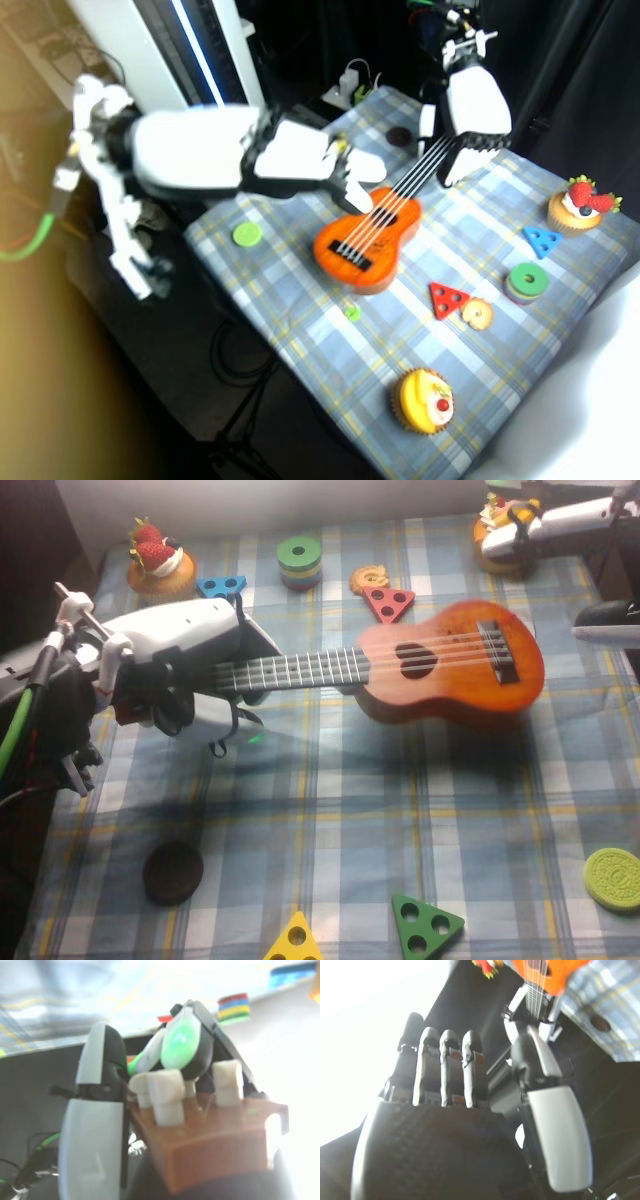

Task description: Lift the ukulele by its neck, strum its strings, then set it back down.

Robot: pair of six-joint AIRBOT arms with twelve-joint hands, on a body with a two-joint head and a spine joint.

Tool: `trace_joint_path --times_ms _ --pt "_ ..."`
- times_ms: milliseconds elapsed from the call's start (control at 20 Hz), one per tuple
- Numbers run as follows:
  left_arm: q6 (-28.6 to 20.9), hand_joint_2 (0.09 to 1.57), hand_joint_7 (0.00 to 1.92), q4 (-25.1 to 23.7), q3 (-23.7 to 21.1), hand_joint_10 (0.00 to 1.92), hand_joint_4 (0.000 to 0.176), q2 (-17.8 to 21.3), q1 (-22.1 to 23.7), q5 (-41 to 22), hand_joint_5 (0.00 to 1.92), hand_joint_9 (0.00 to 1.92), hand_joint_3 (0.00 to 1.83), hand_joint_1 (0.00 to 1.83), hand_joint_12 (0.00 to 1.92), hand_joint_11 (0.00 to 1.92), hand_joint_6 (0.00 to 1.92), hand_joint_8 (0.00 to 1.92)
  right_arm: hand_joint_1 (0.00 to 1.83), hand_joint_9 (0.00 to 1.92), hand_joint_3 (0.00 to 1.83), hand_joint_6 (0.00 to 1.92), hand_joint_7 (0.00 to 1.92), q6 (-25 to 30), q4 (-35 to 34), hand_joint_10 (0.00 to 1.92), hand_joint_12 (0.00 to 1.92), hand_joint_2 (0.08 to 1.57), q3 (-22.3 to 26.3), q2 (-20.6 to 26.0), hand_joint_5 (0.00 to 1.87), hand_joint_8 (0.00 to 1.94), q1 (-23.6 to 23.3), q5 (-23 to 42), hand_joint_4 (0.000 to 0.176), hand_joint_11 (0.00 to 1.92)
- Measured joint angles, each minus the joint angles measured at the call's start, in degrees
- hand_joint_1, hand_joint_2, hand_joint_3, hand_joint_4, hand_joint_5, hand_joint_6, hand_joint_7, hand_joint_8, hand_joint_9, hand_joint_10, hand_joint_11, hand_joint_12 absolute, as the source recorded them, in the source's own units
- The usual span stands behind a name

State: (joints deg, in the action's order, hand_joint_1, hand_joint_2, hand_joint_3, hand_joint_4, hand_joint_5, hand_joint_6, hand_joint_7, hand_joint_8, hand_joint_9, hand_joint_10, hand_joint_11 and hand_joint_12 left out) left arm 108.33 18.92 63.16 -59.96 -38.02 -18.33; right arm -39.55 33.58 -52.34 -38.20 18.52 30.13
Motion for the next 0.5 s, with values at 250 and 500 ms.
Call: trace_joint_path --times_ms 250,500 --pt "1.38 1.19 1.06 -0.66 2.21 1.92 0.015 -1.29 1.20 4.33 0.86 1.23 0.00 1.27 1.92 1.39 1.92 1.92 0.78 0.00 0.02 0.01 0.12 -0.52 -1.44 0.00 0.00 1.37 0.07 0.07 0.46 0.01 0.72 1.01 0.025 0.00" --pt "7.32 1.24 0.43 4.15 2.73 1.19 0.000 -2.45 2.10 5.92 0.24 0.28 0.00 0.90 1.70 0.07 0.60 0.88 0.75 0.00 0.01 0.00 0.07 -0.63 -2.10 0.00 0.00 1.36 0.04 0.24 0.45 0.00 1.07 1.42 0.017 0.00"
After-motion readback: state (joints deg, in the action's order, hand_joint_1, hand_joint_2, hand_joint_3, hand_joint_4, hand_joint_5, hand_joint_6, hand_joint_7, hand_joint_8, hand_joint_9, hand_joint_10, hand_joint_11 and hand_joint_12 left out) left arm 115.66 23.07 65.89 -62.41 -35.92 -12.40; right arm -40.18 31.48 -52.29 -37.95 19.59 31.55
